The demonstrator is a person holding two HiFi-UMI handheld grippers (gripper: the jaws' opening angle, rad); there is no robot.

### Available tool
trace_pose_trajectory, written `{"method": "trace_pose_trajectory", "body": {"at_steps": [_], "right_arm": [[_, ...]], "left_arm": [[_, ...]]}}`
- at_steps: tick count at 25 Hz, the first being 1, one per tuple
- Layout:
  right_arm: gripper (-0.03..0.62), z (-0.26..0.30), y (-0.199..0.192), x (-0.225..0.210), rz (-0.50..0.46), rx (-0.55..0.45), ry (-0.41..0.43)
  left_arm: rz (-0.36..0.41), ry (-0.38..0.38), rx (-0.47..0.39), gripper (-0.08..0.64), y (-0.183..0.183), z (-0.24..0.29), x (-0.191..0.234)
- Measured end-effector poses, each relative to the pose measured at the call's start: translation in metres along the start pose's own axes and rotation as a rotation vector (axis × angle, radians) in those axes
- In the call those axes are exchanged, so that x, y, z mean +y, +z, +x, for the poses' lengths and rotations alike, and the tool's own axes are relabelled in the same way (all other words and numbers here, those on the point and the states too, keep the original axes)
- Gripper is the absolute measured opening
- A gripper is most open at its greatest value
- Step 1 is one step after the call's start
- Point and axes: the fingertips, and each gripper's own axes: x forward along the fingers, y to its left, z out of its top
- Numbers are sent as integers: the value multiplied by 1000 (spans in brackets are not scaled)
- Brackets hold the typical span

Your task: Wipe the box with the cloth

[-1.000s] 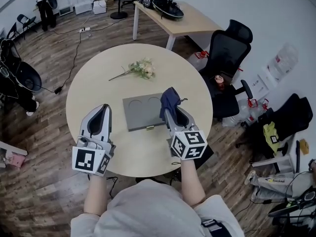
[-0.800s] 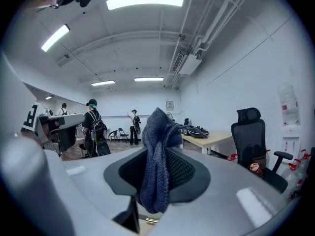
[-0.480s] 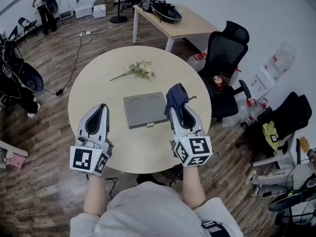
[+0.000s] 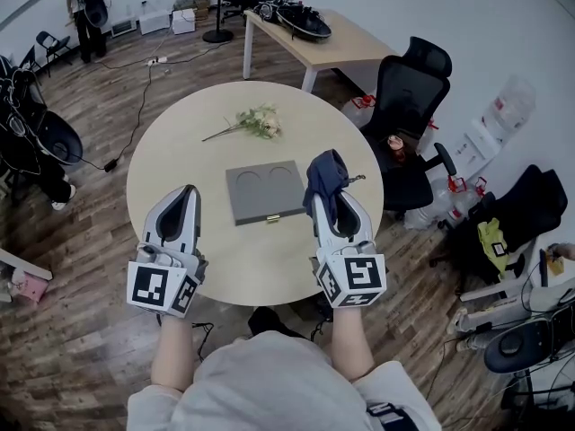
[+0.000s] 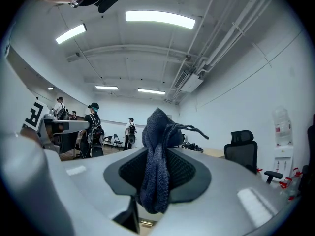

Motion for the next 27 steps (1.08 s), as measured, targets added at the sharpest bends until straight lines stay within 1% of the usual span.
{"method": "trace_pose_trajectory", "body": {"at_steps": [8,15,27], "right_arm": [[122,-14,5,5,0,-17,5],[122,-23,4,12,4,-20,8],[122,-34,11,23,0,-42,14]], "left_arm": [[-1,-3,2,8,3,-10,-12],[1,3,6,8,2,-21,-17],[-3,-9,3,8,6,-33,-22]]}}
